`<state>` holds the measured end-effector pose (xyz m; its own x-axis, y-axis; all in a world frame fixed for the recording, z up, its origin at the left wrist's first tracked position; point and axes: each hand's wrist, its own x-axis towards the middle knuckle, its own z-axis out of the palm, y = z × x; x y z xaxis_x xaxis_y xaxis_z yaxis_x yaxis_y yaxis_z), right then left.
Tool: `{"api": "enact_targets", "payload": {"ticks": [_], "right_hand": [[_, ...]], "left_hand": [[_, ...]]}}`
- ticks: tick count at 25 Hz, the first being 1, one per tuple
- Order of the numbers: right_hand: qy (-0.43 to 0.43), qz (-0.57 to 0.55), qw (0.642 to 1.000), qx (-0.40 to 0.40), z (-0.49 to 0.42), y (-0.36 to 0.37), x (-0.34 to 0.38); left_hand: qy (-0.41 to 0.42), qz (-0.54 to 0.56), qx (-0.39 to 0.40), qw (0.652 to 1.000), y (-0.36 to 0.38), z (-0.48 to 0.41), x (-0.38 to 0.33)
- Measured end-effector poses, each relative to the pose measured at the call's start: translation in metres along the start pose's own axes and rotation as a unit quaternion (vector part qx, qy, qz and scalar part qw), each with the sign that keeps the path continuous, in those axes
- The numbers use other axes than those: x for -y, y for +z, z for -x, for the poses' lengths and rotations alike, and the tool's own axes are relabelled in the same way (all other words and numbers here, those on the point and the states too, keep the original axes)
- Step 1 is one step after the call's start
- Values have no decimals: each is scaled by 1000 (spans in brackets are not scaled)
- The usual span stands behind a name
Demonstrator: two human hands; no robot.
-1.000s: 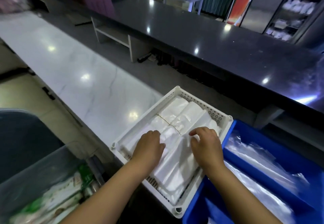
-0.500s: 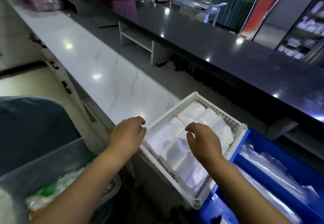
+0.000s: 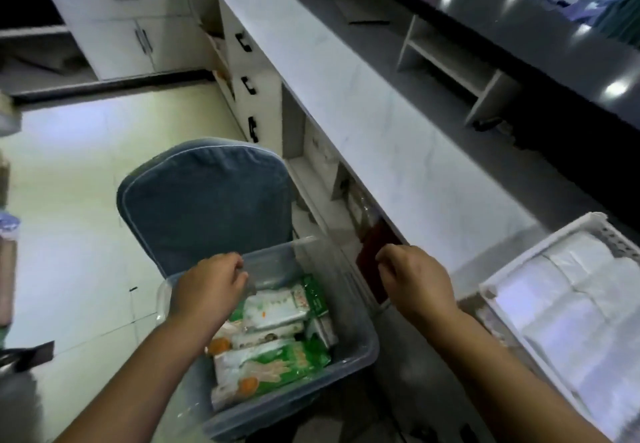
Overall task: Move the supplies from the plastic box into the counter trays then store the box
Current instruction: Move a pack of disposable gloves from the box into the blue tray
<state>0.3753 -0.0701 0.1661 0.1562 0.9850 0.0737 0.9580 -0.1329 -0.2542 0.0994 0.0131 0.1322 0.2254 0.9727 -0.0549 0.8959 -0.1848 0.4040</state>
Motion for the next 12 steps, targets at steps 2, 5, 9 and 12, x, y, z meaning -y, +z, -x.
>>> {"api": "enact_targets", "payload": {"ticks": [2,5,9,12], "right_hand": [[-1,1,999,45,-14,36,31],[29,-23,994,101,-23,85,60],[77,-30,978,194,-15,149,69],[90,-1,957,277,-11,203,56]], "left_hand": [[-27,-14,10,999,0,-5,49],[-47,-10,22,999,5,-10,96],[-60,-16,56,997,26,-9,130],[-85,-24,89,992,53,-7,149]]}}
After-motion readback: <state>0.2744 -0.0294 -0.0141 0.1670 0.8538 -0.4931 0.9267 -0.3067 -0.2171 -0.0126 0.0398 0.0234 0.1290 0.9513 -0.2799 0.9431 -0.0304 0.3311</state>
